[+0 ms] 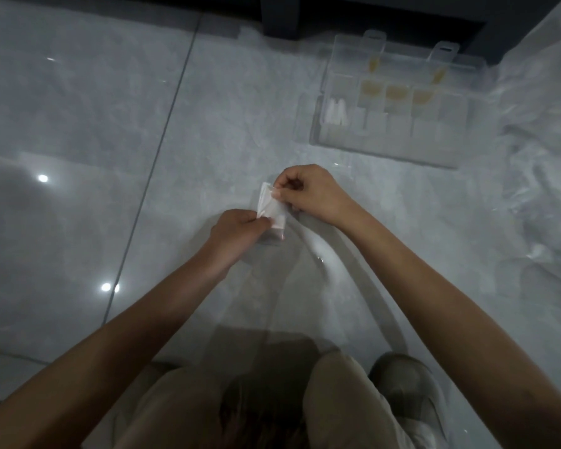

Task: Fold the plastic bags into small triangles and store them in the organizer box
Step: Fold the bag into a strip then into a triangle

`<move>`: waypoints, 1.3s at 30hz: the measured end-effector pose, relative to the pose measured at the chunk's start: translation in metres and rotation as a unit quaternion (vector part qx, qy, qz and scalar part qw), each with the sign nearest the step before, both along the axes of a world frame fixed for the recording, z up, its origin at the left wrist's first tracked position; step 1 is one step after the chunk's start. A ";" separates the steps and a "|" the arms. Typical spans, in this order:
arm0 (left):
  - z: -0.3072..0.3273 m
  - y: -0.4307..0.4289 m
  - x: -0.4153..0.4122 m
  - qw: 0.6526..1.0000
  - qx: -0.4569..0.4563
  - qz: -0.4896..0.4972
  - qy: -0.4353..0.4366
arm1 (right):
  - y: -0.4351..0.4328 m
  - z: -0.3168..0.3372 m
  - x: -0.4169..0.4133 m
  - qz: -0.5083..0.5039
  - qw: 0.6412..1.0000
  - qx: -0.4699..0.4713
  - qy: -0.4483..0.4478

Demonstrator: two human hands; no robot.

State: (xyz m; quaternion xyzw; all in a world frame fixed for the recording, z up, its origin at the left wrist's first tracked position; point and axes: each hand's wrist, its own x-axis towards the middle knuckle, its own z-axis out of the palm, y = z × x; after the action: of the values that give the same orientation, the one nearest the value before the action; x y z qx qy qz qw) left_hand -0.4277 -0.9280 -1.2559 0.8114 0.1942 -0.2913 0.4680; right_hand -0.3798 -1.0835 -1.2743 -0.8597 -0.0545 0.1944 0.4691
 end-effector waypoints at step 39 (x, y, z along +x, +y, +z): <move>0.008 0.004 0.020 0.991 0.030 -0.127 -0.012 | 0.017 0.012 0.021 -0.050 0.966 -0.220 0.123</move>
State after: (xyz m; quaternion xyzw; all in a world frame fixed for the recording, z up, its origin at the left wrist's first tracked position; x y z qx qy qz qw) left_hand -0.4077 -0.9237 -1.2479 0.8467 0.0927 -0.3330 0.4044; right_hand -0.3588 -1.0664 -1.2624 -0.9128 0.0910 0.2824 0.2806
